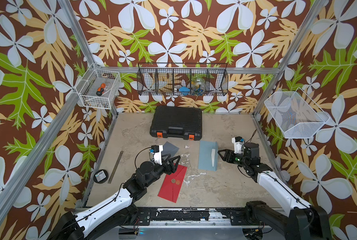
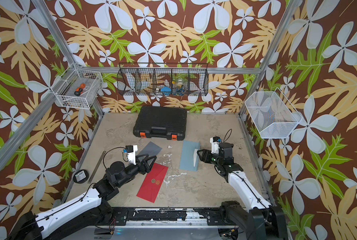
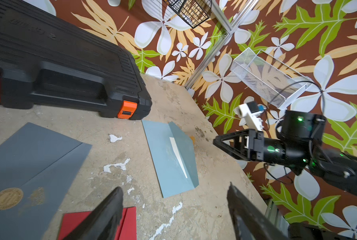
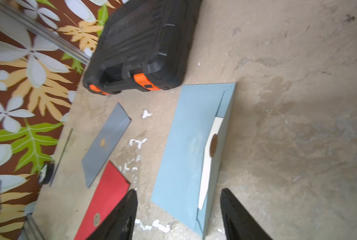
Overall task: Open the envelope
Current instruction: Pick up the envelope from the center of the board.
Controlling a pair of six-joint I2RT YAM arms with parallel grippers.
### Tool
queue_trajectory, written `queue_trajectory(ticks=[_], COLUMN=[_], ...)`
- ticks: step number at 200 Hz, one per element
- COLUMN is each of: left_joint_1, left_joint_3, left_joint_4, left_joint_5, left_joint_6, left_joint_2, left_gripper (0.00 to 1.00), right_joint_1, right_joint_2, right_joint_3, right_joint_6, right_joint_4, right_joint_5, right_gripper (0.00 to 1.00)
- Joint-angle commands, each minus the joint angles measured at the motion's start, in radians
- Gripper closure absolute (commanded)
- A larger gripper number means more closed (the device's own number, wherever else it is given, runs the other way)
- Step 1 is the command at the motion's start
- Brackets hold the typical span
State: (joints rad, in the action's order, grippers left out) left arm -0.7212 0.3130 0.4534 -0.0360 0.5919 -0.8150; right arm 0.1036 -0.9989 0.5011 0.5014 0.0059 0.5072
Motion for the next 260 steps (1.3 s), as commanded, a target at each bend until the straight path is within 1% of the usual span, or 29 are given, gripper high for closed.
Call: queue_trajectory(ticks=[1,36,59,92,119,147,186,221,260], left_joint_1=[0.001,0.002,0.002,0.002,0.002,0.002,0.002,0.002,0.002], left_joint_3=[-0.021,-0.016,-0.002,0.01,0.001,-0.015,-0.006,0.013,0.011], left_joint_4=[-0.015,-0.039,-0.085,-0.129,-0.193,-0.22,-0.194,-0.198,-0.204], left_joint_5=[-0.094,-0.155,-0.182,-0.19,-0.208,-0.245,-0.234,-0.231,-0.228], left_joint_6=[-0.01,0.005,0.02,0.059,0.105,0.135,0.16,0.152,0.145], left_joint_2=[0.027,0.035,0.031,0.036,0.056,0.073,0.017,-0.007,-0.005], left_gripper=[0.09,0.0,0.0,0.0,0.0,0.0,0.0,0.0,0.0], right_joint_1=[0.024,0.095,0.134,0.193,0.238,0.267,0.309,0.354,0.395], right_joint_2=[0.102,0.233,0.3,0.345,0.33,0.274,0.226,0.201,0.183], right_joint_3=[-0.064,-0.164,-0.207,-0.235,-0.263,-0.255,-0.227,-0.188,-0.176], right_joint_6=[0.1,0.17,0.22,0.243,0.244,0.242,0.19,0.151,0.154], right_joint_4=[0.085,0.099,0.138,0.137,0.174,0.204,0.184,0.126,0.114], right_joint_5=[0.073,0.08,0.078,0.015,-0.011,0.008,0.019,-0.044,-0.088], right_gripper=[0.28,0.2,0.17,0.15,0.14,0.14,0.13,0.12,0.08])
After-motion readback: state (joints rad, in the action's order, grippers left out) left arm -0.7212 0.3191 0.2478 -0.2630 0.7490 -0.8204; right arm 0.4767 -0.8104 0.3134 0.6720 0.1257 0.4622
